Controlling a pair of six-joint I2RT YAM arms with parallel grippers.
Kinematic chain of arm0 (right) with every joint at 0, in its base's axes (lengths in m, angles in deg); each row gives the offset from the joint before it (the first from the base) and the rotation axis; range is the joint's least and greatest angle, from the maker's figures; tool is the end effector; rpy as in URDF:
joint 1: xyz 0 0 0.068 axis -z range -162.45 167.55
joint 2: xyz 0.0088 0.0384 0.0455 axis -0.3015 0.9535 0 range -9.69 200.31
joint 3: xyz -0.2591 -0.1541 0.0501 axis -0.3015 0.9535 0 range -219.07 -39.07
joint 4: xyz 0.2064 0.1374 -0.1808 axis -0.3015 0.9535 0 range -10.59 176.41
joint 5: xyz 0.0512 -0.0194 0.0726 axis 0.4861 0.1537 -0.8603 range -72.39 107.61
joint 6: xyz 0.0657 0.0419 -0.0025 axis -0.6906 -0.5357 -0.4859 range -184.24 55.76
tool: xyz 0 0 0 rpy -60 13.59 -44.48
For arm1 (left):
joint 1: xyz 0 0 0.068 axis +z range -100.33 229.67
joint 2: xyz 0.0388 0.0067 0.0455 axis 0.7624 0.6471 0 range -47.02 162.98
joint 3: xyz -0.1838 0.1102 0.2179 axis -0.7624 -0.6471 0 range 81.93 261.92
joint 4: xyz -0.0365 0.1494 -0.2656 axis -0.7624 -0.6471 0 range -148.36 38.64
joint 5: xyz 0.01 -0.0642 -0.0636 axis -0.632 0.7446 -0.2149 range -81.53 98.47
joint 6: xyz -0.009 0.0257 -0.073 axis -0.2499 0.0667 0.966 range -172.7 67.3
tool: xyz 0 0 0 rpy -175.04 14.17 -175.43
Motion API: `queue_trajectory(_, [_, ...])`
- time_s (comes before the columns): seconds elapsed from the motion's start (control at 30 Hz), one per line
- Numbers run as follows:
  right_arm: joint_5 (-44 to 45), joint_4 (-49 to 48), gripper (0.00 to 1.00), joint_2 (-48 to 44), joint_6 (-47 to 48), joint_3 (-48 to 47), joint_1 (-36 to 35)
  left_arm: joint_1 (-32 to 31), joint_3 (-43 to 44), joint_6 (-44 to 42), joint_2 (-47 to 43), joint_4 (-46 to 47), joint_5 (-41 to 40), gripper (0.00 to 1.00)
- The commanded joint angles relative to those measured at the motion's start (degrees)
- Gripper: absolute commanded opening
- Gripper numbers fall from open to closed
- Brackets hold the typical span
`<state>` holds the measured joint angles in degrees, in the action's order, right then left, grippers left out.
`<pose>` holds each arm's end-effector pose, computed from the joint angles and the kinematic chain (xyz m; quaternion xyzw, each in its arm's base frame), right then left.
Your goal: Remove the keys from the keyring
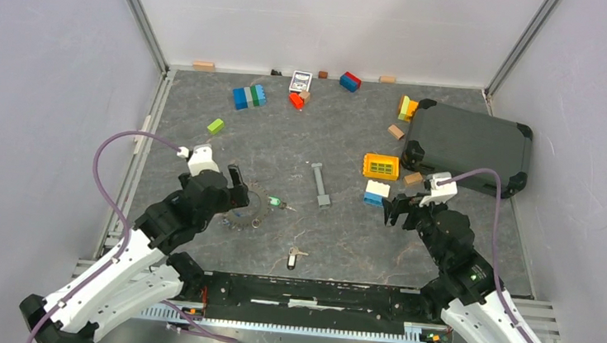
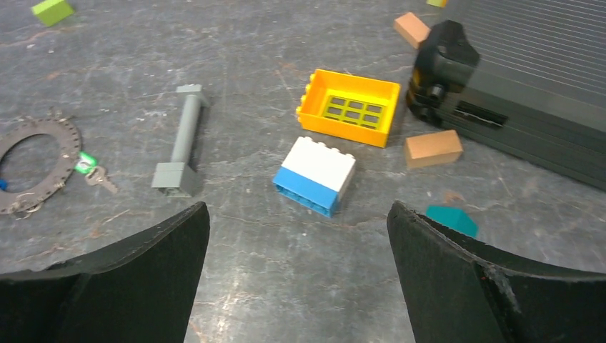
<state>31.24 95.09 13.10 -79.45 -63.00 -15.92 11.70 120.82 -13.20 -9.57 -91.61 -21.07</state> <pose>0.1517 0.0815 0.2598 -0.0529 0.7869 0.1649 0.5923 0.1604 -0.0836 0.2792 -0.1218 0.8705 -0.0821 0.4698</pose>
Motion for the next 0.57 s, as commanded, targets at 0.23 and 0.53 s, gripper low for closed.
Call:
queue_trajectory(0.23, [8.79,3.19,0.98,-1.5,2.38,1.46,0.25,0.0,-6.31,1.13,-3.18,3.64,1.36,1.0])
queue_trajectory(0.53, [9.44,2.68,0.98,-4.15,2.71,3.39,0.25,0.0,-6.22,0.52,-8.6,3.23,-1.24,1.0])
